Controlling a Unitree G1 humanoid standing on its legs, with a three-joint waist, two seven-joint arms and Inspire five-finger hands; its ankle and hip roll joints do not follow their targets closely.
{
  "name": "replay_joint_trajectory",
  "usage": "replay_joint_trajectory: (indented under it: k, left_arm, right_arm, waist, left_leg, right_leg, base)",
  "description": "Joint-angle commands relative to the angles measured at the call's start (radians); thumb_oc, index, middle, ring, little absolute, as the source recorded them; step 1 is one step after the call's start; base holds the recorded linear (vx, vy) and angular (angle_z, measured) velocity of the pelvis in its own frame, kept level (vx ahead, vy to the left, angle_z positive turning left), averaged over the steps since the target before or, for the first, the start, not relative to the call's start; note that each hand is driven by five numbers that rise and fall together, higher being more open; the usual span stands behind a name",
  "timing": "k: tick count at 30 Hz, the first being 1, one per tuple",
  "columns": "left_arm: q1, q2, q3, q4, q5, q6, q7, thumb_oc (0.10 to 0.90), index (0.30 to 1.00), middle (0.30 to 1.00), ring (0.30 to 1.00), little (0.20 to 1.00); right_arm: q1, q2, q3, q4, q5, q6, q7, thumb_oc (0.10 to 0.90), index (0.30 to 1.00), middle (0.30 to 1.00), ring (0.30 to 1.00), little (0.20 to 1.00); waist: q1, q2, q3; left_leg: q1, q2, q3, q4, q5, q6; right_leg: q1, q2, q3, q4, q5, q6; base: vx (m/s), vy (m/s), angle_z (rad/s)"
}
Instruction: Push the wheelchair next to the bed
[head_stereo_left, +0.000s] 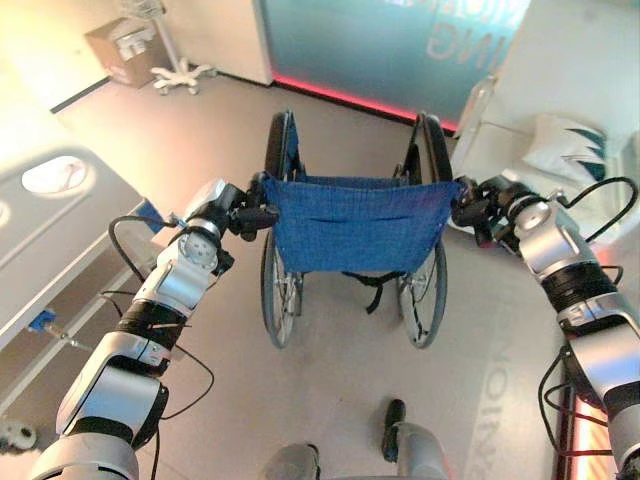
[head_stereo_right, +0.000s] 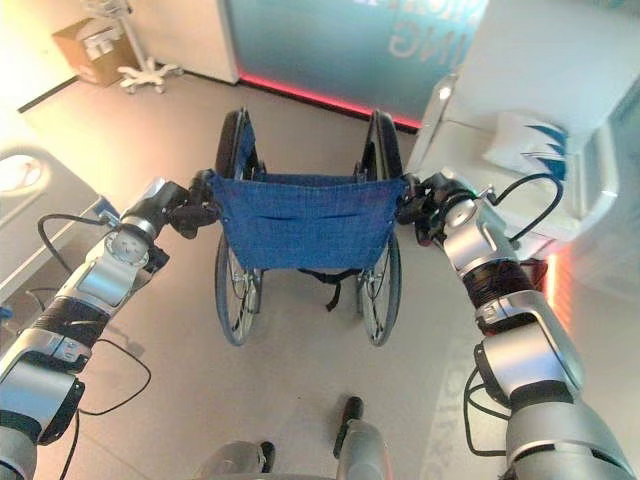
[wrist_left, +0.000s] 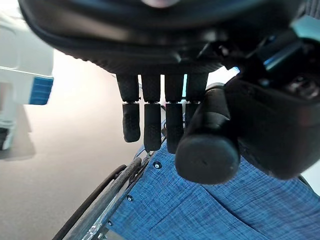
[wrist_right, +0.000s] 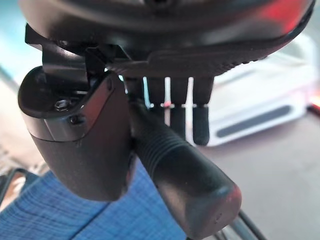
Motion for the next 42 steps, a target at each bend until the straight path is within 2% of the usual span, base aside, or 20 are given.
replay_joint_trajectory:
  k: [1, 2, 3, 5, 8, 9, 11, 12, 13, 16, 18, 19, 22, 24, 28, 30, 32, 34, 37, 42]
  left_arm:
    - [0.123, 0.033, -0.072, 0.06, 0.077, 0.043, -0.017, 0.4, 0.3, 0.3, 0.3, 0.3]
    - [0.129, 0.031, -0.071, 0.055, 0.08, 0.044, -0.018, 0.4, 0.3, 0.3, 0.3, 0.3]
    - [0.146, 0.026, -0.07, 0.044, 0.085, 0.046, -0.016, 0.4, 0.3, 0.3, 0.3, 0.3]
    - [0.161, 0.012, -0.076, 0.038, 0.088, 0.039, -0.003, 0.4, 0.3, 0.3, 0.3, 0.3]
    - [0.16, -0.001, -0.083, 0.037, 0.097, 0.037, -0.002, 0.4, 0.3, 0.3, 0.3, 0.3]
    - [0.17, -0.007, -0.081, 0.029, 0.121, 0.031, -0.011, 0.4, 0.3, 0.3, 0.3, 0.3]
    - [0.176, -0.013, -0.08, 0.016, 0.139, 0.027, -0.033, 0.4, 0.3, 0.3, 0.3, 0.3]
    - [0.179, -0.004, -0.085, -0.012, 0.174, 0.023, -0.091, 0.4, 0.3, 0.3, 0.3, 0.3]
    - [0.184, 0.014, -0.087, -0.038, 0.194, 0.021, -0.136, 0.4, 0.3, 0.3, 0.3, 0.3]
    - [0.222, 0.078, -0.07, -0.102, 0.268, 0.003, -0.236, 0.4, 0.3, 0.3, 0.3, 0.3]
    - [0.233, 0.099, -0.059, -0.116, 0.284, -0.009, -0.26, 0.4, 0.3, 0.3, 0.3, 0.3]
    - [0.257, 0.11, -0.06, -0.119, 0.284, -0.004, -0.277, 0.4, 0.3, 0.3, 0.3, 0.3]
    - [0.283, 0.125, -0.072, -0.108, 0.298, -0.005, -0.308, 0.4, 0.3, 0.3, 0.3, 0.3]
    - [0.333, 0.13, -0.066, -0.106, 0.363, -0.01, -0.343, 0.4, 0.3, 0.3, 0.3, 0.3]
    - [0.364, 0.139, -0.068, -0.108, 0.381, -0.023, -0.329, 0.4, 0.3, 0.3, 0.3, 0.3]
    - [0.35, 0.138, -0.08, -0.106, 0.38, -0.024, -0.313, 0.4, 0.3, 0.3, 0.3, 0.3]
    - [0.317, 0.144, -0.09, -0.099, 0.372, -0.029, -0.294, 0.4, 0.3, 0.3, 0.3, 0.3]
    - [0.261, 0.181, -0.099, -0.106, 0.349, -0.058, -0.293, 0.4, 0.3, 0.3, 0.3, 0.3]
    - [0.245, 0.201, -0.104, -0.137, 0.357, -0.078, -0.302, 0.4, 0.3, 0.3, 0.3, 0.3]
    - [0.273, 0.172, -0.109, -0.141, 0.39, -0.079, -0.305, 0.4, 0.3, 0.3, 0.3, 0.3]
  right_arm:
    - [0.076, -0.075, 0.173, -0.046, -0.149, -0.129, 0.086, 0.4, 0.3, 0.3, 0.3, 0.3]
    - [0.083, -0.079, 0.171, -0.05, -0.15, -0.131, 0.085, 0.4, 0.3, 0.3, 0.3, 0.3]
    - [0.108, -0.088, 0.162, -0.063, -0.163, -0.145, 0.079, 0.4, 0.3, 0.3, 0.3, 0.3]
    - [0.143, -0.099, 0.152, -0.077, -0.175, -0.151, 0.059, 0.4, 0.3, 0.3, 0.3, 0.3]
    - [0.164, -0.096, 0.149, -0.077, -0.189, -0.157, 0.039, 0.4, 0.3, 0.3, 0.3, 0.3]
    - [0.155, -0.088, 0.158, -0.064, -0.225, -0.178, 0.031, 0.4, 0.3, 0.3, 0.3, 0.3]
    - [0.141, -0.081, 0.165, -0.058, -0.271, -0.183, 0.034, 0.4, 0.3, 0.3, 0.3, 0.3]
    - [0.125, -0.078, 0.174, -0.064, -0.315, -0.173, 0.041, 0.4, 0.3, 0.3, 0.3, 0.3]
    - [0.111, -0.081, 0.179, -0.068, -0.349, -0.173, 0.05, 0.4, 0.3, 0.3, 0.3, 0.3]
    - [0.046, -0.114, 0.207, -0.055, -0.405, -0.22, 0.095, 0.4, 0.3, 0.3, 0.3, 0.3]
    - [0.01, -0.129, 0.228, -0.039, -0.42, -0.246, 0.11, 0.4, 0.3, 0.3, 0.3, 0.3]
    - [-0.013, -0.128, 0.256, -0.002, -0.405, -0.262, 0.105, 0.4, 0.3, 0.3, 0.3, 0.3]
    - [-0.013, -0.111, 0.261, 0.032, -0.404, -0.269, 0.123, 0.4, 0.3, 0.3, 0.3, 0.3]
    - [0.015, -0.114, 0.254, 0.018, -0.39, -0.298, 0.14, 0.4, 0.3, 0.3, 0.3, 0.3]
    - [0.034, -0.133, 0.25, -0.051, -0.384, -0.289, 0.179, 0.4, 0.3, 0.3, 0.3, 0.3]
    - [0.021, -0.121, 0.26, -0.062, -0.389, -0.276, 0.192, 0.4, 0.3, 0.3, 0.3, 0.3]
    - [-0.005, -0.11, 0.275, -0.057, -0.382, -0.27, 0.186, 0.4, 0.3, 0.3, 0.3, 0.3]
    - [-0.028, -0.111, 0.3, -0.058, -0.395, -0.25, 0.172, 0.4, 0.3, 0.3, 0.3, 0.3]
    - [-0.04, -0.13, 0.318, -0.088, -0.409, -0.23, 0.178, 0.4, 0.3, 0.3, 0.3, 0.3]
    - [-0.102, -0.176, 0.355, -0.169, -0.403, -0.192, 0.274, 0.4, 0.3, 0.3, 0.3, 0.3]
  waist:
    - [-0.007, -0.075, 0.011]
    - [-0.011, -0.074, 0.003]
    - [-0.026, -0.068, -0.018]
    - [-0.026, -0.068, -0.029]
    - [-0.008, -0.067, -0.011]
    - [0.018, -0.056, 0.008]
    - [0.039, -0.044, 0.026]
    - [0.075, -0.019, 0.045]
    - [0.1, -0.001, 0.053]
    - [0.155, 0.024, 0.052]
    - [0.168, 0.027, 0.047]
    - [0.186, 0.018, 0.031]
    - [0.225, -0.011, 0.008]
    - [0.256, -0.049, -0.03]
    - [0.248, -0.069, -0.041]
    - [0.236, -0.064, -0.017]
    - [0.219, -0.065, 0.013]
    - [0.184, -0.087, 0.059]
    - [0.166, -0.104, 0.076]
    - [0.144, -0.132, 0.07]
  left_leg:
    - [0.009, 0.027, 0.042, 0.081, 0.084, 0.008]
    - [0.023, 0.039, 0.045, 0.076, 0.102, 0.0]
    - [0.047, 0.073, 0.064, 0.083, 0.178, -0.025]
    - [0.014, 0.077, 0.086, 0.129, 0.245, -0.034]
    - [-0.055, 0.034, 0.092, 0.138, 0.238, -0.018]
    - [-0.101, -0.023, 0.1, 0.072, 0.237, -0.01]
    - [-0.143, -0.047, 0.123, 0.024, 0.26, -0.016]
    - [-0.242, -0.08, 0.155, -0.05, 0.332, -0.03]
    - [-0.297, -0.089, 0.166, -0.1, 0.384, -0.037]
    - [-0.326, -0.094, 0.195, -0.215, 0.449, -0.033]
    - [-0.323, -0.09, 0.229, -0.203, 0.434, -0.019]
    - [-0.313, -0.113, 0.243, -0.142, 0.365, 0.02]
    - [-0.324, -0.121, 0.235, -0.067, 0.3, 0.063]
    - [-0.271, -0.144, 0.216, -0.124, 0.295, 0.112]
    - [-0.231, -0.153, 0.168, -0.129, 0.283, 0.122]
    - [-0.205, -0.147, 0.131, -0.104, 0.259, 0.113]
    - [-0.176, -0.151, 0.082, -0.078, 0.23, 0.1]
    - [-0.131, -0.163, 0.005, -0.049, 0.154, 0.087]
    - [-0.11, -0.151, -0.078, -0.019, 0.086, 0.067]
    - [-0.125, -0.117, -0.132, 0.052, 0.037, 0.042]
  right_leg:
    - [0.072, -0.032, 0.028, -0.144, 0.124, 0.065]
    - [0.076, -0.028, 0.02, -0.153, 0.122, 0.06]
    - [0.093, -0.012, -0.006, -0.173, 0.107, 0.038]
    - [0.137, 0.004, -0.039, -0.195, 0.083, 0.008]
    - [0.193, 0.022, -0.051, -0.205, 0.061, -0.001]
    - [0.248, 0.045, -0.041, -0.222, 0.049, 0.005]
    - [0.293, 0.064, -0.04, -0.239, 0.036, 0.006]
    - [0.344, 0.099, -0.041, -0.258, 0.019, 0.003]
    - [0.369, 0.121, -0.034, -0.263, 0.008, 0.0]
    - [0.405, 0.149, -0.033, -0.25, -0.031, -0.001]
    - [0.408, 0.146, -0.051, -0.23, -0.054, -0.006]
    - [0.413, 0.139, -0.069, -0.182, -0.102, -0.014]
    - [0.437, 0.121, -0.083, -0.093, -0.163, -0.008]
    - [0.447, 0.092, -0.114, 0.134, -0.069, 0.062]
    - [0.376, 0.046, -0.093, 0.207, 0.073, 0.111]
    - [0.317, -0.003, -0.085, 0.126, 0.067, 0.098]
    - [0.245, -0.046, -0.064, 0.003, 0.131, 0.089]
    - [0.141, -0.124, 0.005, -0.205, 0.233, 0.106]
    - [0.113, -0.145, 0.046, -0.411, 0.29, 0.137]
    - [0.112, -0.124, 0.108, -0.336, 0.252, 0.149]
  base:
    - [0.45, -0.28, 0.11]
    - [0.4, -0.239, 0.17]
    - [0.39, -0.226, 0.3]
    - [0.45, -0.279, 0.44]
    - [0.34, -0.168, 0.33]
    - [0.54, -0.164, 0.39]
    - [0.45, -0.101, 0.26]
    - [0.49, -0.08, -0.07]
    - [0.58, -0.085, -0.3]
    - [0.44, 0.007, -0.61]
    - [0.41, 0.089, -1.12]
    - [0.5, 0.135, -0.91]
    - [0.51, 0.089, -0.21]
    - [0.74, 0.141, 0.15]
    - [0.38, 0.022, 0.07]
    - [0.43, -0.21, -0.19]
    - [0.3, -0.341, -0.2]
    - [0.37, -0.455, 0.16]
    - [0.49, -0.473, 0.9]
    - [0.51, -0.45, 0.99]
